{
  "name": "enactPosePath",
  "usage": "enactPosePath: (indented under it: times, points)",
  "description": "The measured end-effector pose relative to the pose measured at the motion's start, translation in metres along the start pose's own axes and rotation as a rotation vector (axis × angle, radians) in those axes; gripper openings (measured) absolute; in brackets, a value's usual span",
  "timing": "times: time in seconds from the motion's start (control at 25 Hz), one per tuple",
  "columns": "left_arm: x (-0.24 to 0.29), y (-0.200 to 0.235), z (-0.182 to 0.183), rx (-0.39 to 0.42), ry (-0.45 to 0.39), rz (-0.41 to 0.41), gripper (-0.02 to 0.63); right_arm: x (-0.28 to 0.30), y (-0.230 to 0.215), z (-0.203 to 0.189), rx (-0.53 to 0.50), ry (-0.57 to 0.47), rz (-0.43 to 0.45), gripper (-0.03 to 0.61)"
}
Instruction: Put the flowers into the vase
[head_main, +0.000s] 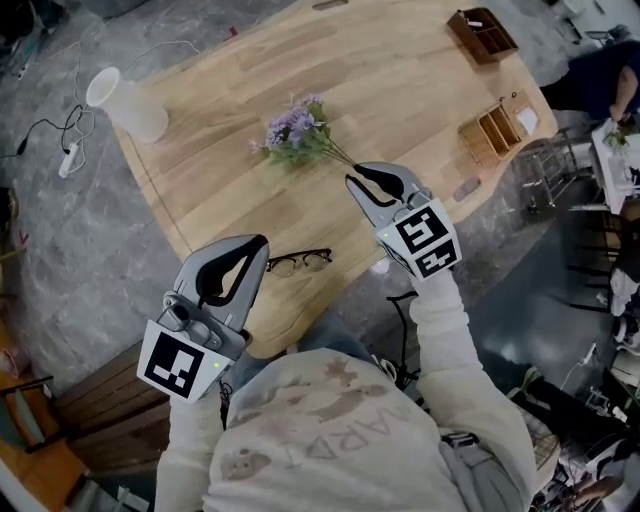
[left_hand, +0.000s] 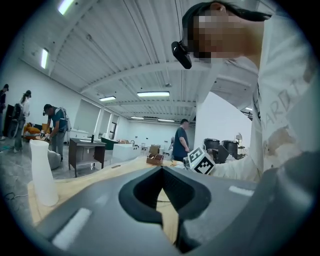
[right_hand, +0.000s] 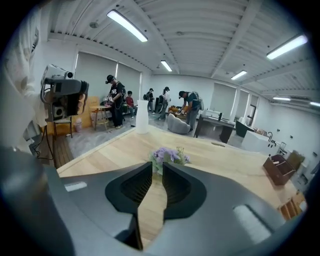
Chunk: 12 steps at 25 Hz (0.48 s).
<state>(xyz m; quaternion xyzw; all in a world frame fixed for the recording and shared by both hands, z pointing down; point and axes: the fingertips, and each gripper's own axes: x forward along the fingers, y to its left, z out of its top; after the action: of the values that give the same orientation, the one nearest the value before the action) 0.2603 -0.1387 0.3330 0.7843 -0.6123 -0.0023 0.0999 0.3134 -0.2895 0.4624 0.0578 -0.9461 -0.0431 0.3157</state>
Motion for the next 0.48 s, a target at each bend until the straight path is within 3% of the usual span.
enactPosePath:
  times: [0.48]
  points:
    - [0.035,0.008,-0.028,-0.041,0.071,0.062,0.000,0.070,-0.036,-0.084,0.014,0.221,0.113,0.126]
